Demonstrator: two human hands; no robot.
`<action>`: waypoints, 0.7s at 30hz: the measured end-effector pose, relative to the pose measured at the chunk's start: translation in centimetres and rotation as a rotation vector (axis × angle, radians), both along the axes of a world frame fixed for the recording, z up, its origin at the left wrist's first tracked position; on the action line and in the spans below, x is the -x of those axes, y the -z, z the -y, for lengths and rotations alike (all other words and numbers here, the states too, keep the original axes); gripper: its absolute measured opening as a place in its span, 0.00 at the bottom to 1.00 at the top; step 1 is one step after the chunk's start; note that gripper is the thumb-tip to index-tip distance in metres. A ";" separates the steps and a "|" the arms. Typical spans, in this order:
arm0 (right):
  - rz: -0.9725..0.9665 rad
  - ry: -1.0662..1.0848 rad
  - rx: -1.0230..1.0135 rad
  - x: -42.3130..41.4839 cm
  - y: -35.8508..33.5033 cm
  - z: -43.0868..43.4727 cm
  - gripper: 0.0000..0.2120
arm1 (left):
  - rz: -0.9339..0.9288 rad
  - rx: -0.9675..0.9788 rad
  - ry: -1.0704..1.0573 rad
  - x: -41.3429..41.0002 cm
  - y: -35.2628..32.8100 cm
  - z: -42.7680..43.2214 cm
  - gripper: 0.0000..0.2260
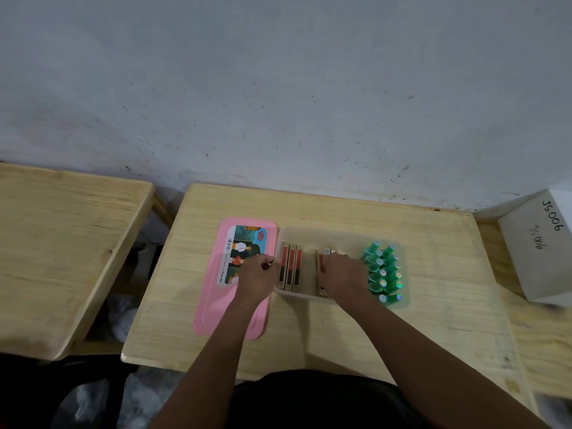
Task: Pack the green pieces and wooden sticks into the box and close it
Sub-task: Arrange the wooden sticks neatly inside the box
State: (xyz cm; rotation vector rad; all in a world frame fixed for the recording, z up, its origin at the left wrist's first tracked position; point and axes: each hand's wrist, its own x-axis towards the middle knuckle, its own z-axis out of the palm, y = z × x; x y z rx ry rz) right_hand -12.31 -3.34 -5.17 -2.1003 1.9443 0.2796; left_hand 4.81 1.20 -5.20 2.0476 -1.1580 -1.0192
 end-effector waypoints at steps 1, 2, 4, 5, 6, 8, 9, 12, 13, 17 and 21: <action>-0.005 -0.021 0.026 -0.2 0.2 -0.2 0.09 | -0.001 0.000 -0.001 0.0 0.0 0.0 0.10; -0.010 -0.038 0.047 -0.3 0.4 -0.3 0.08 | -0.001 0.000 -0.002 0.1 0.0 0.0 0.10; -0.003 -0.047 0.071 -0.7 0.6 -0.3 0.07 | 0.002 0.005 -0.001 0.1 0.0 0.0 0.10; 0.011 -0.039 0.073 -0.9 0.8 -0.3 0.06 | 0.004 0.007 0.000 0.1 0.0 0.0 0.10; 0.027 -0.027 0.059 -1.1 0.9 -0.3 0.06 | 0.006 0.007 0.000 0.1 0.0 0.0 0.10; 0.076 -0.001 0.005 -1.4 1.0 -0.1 0.07 | 0.012 0.008 0.000 0.1 0.0 0.0 0.10; 0.106 0.015 -0.022 -1.6 1.1 0.0 0.08 | 0.013 0.008 0.000 0.1 0.0 0.0 0.10; 0.209 0.097 -0.087 -2.1 1.3 0.0 0.10 | 0.013 0.005 0.005 0.1 0.0 0.0 0.11; 0.240 0.124 -0.101 -2.2 1.5 0.0 0.10 | 0.016 0.006 0.009 0.1 -0.1 0.0 0.11; 0.321 0.146 -0.130 -1.8 1.5 0.2 0.12 | 0.027 0.010 0.012 0.2 -0.1 -0.1 0.10; 0.261 0.182 0.006 -0.2 0.2 0.2 0.12 | 0.017 0.029 0.006 0.2 0.0 0.0 0.10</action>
